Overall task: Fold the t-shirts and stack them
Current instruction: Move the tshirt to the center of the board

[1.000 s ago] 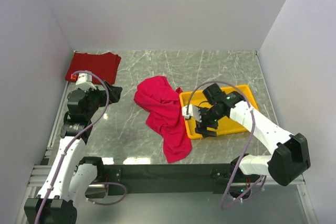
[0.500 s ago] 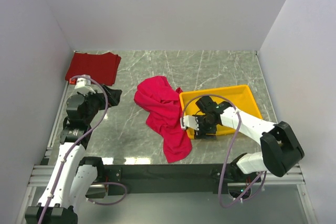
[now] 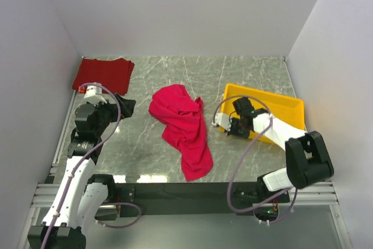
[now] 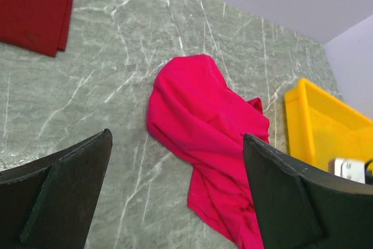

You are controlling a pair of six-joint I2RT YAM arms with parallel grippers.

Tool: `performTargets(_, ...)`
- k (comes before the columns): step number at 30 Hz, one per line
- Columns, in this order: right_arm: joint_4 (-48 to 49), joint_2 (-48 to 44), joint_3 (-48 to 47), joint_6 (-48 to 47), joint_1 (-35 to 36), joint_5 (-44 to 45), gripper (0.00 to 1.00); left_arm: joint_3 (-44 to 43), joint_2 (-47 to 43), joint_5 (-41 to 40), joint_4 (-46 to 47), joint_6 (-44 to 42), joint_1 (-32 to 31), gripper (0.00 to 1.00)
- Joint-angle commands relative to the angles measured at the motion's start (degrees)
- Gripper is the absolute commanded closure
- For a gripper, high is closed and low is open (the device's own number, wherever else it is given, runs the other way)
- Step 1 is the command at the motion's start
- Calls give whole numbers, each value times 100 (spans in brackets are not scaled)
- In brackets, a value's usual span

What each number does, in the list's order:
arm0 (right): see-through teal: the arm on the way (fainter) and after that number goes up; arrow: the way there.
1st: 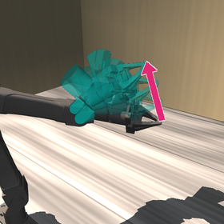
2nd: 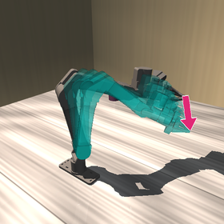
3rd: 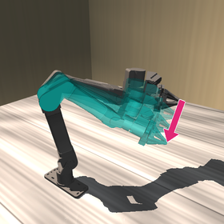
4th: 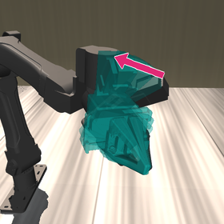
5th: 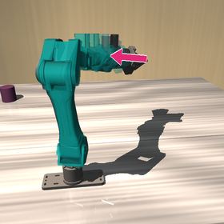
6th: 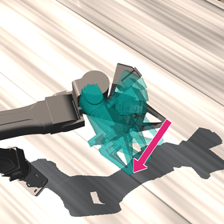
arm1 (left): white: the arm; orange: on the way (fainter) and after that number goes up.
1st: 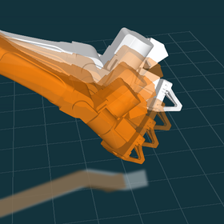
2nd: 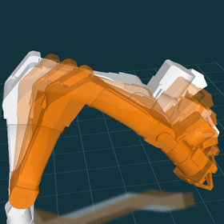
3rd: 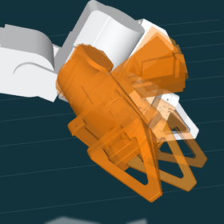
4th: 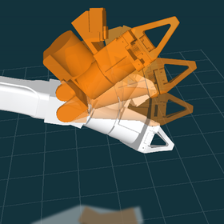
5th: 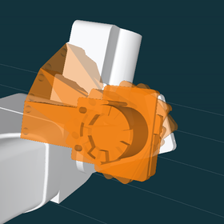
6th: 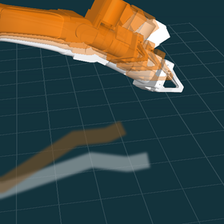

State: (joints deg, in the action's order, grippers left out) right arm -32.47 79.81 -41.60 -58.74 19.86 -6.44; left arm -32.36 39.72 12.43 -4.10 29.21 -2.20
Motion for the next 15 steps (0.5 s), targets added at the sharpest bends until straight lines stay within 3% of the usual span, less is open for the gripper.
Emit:
performTargets(1, 452, 594, -988, -1101, -596, 12, 92, -148, 166, 181, 243, -12, 0, 1)
performTargets(8, 21, 1844, -2447, -2246, -852, -516, 93, -262, 317, 138, 190, -12, 0, 1)
performTargets(15, -93, 3329, -4387, -2669, -1212, -490, 95, -210, 159, -29, 15, 242, 0, 1)
